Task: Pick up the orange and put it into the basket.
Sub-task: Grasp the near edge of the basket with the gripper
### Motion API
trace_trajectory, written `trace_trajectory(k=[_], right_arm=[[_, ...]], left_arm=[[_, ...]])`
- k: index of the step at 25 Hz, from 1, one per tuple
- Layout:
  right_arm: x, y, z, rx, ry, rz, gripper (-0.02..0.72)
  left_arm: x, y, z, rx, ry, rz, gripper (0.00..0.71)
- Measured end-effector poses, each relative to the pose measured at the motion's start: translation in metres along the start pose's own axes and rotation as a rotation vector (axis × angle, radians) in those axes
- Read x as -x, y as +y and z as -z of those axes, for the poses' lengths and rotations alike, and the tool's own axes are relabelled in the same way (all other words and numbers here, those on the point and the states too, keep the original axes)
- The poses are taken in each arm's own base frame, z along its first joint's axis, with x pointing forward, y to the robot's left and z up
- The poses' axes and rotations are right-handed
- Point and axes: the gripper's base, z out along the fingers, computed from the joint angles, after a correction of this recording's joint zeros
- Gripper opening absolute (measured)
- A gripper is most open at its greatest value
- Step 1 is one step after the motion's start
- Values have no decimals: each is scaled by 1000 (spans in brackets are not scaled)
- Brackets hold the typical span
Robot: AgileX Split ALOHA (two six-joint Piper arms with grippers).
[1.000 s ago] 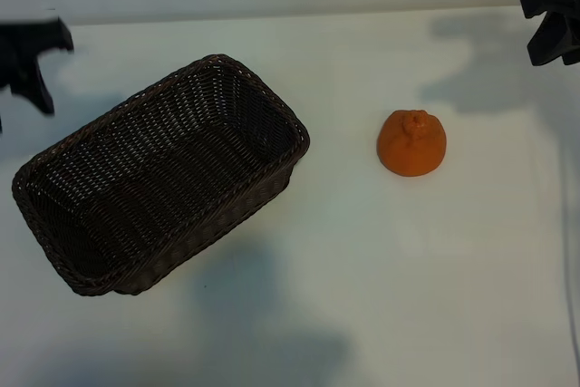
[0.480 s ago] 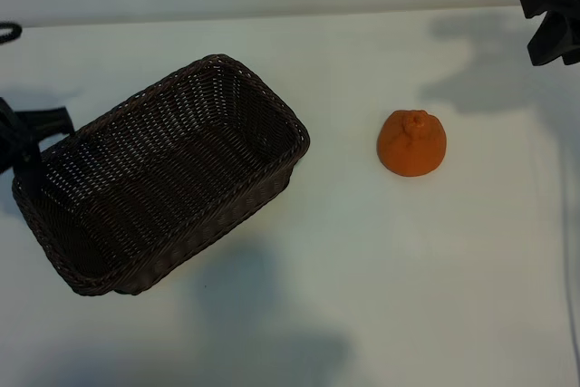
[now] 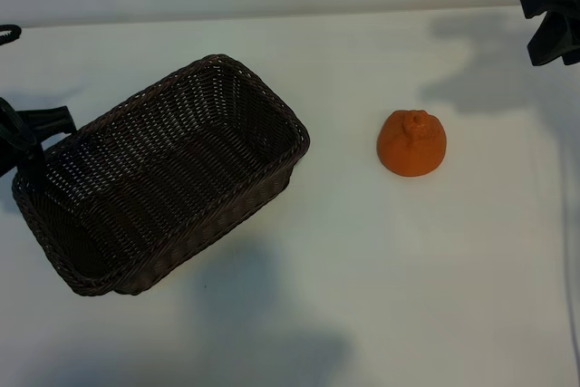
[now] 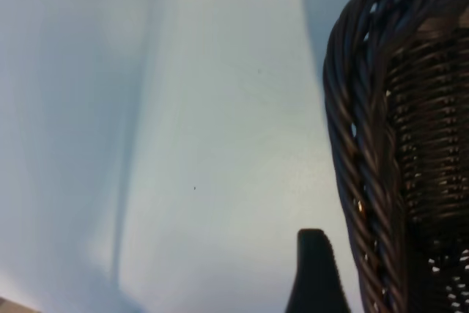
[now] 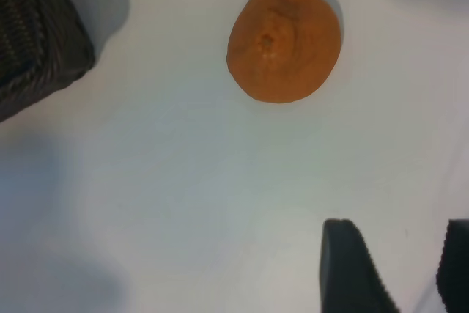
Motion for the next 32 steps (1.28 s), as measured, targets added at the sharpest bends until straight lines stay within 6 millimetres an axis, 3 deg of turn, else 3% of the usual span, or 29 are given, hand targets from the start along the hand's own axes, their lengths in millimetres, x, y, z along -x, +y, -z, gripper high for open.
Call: trace_trajectory(k=[6,11,19,32], right_arm=[[0,0,0,0,0,2,328],[0,0,0,0,0,4,328],[0,0,0,0,0,4,327],[0,0,0,0,0,4,327]], left_arm=[[1,0,-3,-5,-18,21,526],[-5,2,-22,-9,-18,28,526],[-6,24,-45,-23,9,120,526],[-1,17,-53,-149,-87,101,526]])
